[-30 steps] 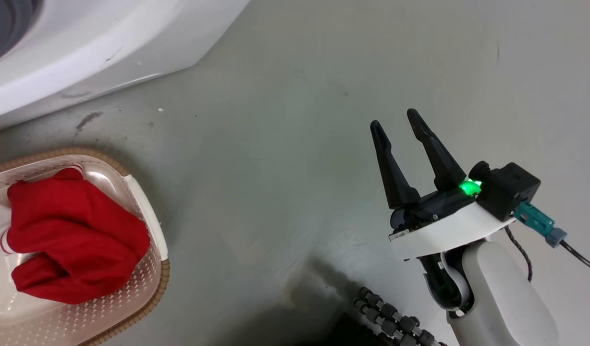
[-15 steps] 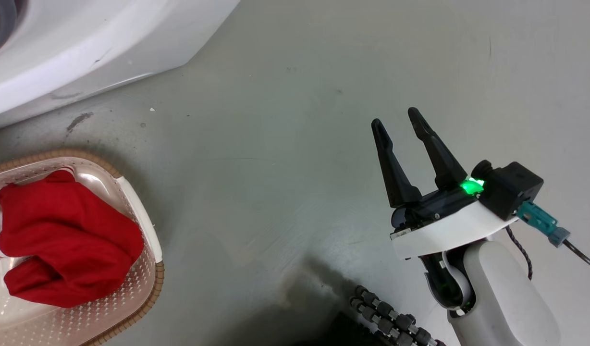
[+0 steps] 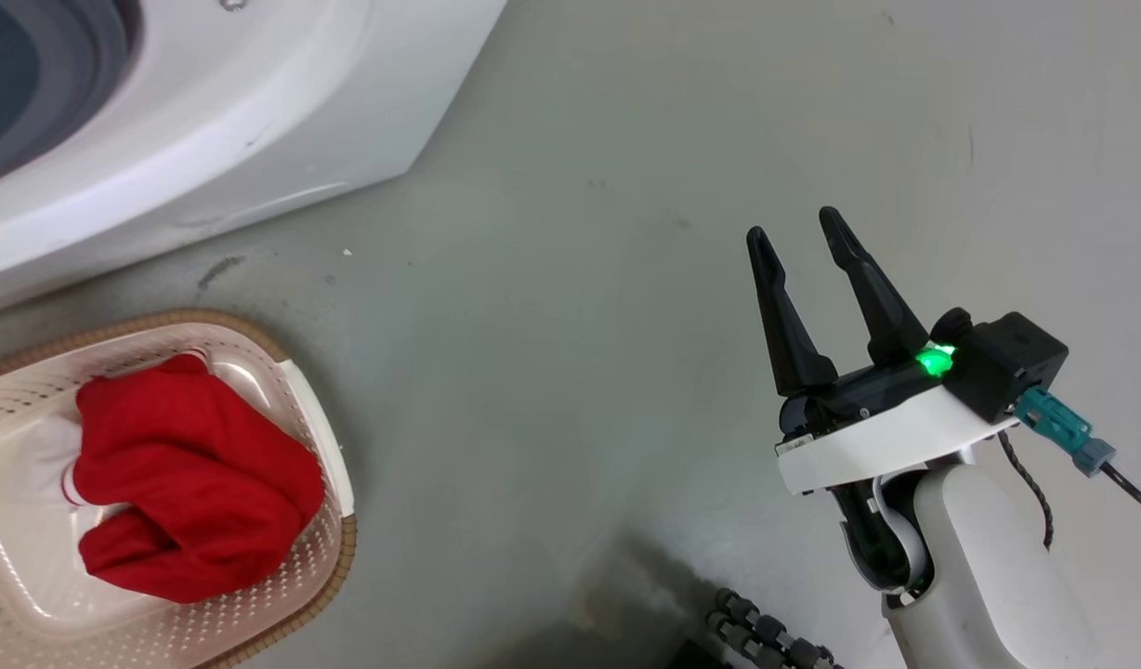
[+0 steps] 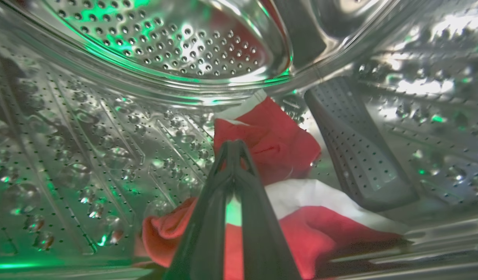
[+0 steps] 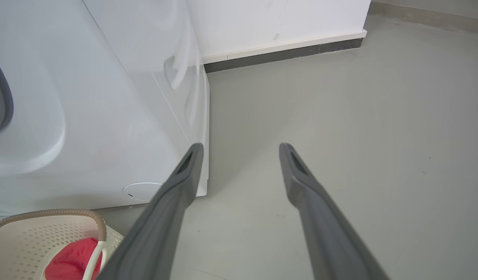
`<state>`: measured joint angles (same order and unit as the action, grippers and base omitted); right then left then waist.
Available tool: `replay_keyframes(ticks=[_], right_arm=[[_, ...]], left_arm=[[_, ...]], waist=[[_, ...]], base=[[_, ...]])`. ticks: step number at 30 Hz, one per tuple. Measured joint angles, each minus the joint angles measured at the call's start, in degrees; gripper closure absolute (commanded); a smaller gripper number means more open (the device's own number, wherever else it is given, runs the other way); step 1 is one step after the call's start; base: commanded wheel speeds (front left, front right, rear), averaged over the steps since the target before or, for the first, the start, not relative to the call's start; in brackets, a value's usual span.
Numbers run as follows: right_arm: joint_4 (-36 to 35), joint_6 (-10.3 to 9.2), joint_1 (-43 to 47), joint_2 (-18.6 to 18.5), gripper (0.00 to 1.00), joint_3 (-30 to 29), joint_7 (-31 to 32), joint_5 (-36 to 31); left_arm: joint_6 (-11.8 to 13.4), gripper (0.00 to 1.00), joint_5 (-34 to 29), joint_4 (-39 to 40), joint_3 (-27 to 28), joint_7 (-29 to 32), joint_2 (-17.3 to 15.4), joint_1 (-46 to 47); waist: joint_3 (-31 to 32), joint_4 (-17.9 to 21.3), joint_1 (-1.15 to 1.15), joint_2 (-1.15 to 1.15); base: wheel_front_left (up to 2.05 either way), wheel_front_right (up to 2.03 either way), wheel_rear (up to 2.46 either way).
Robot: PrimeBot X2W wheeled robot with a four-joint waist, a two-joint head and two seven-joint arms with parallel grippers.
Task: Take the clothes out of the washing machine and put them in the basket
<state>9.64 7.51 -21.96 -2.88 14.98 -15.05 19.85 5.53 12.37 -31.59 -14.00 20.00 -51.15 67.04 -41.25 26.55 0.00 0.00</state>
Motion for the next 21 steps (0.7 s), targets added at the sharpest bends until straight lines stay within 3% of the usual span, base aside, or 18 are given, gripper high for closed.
replay_keyframes(ticks=[10, 21], right_arm=[[1.2, 0.0, 2.3, 0.0, 0.0, -2.2, 0.0, -1.9], [2.8, 0.0, 6.0, 0.0, 0.0, -5.3, 0.0, -4.4]], left_arm=[[-0.5, 1.0, 4.1, -10.2, 0.9, -15.8, 7.3, -3.1], [0.6, 1.0, 8.5, -13.3, 2.2, -29.5, 15.3, -12.6]], waist=[[6.4, -1.9, 0.0, 0.0], [14.7, -4.9, 0.0, 0.0]], base=[[0.0, 0.0, 0.0], [0.0, 0.0, 0.0]])
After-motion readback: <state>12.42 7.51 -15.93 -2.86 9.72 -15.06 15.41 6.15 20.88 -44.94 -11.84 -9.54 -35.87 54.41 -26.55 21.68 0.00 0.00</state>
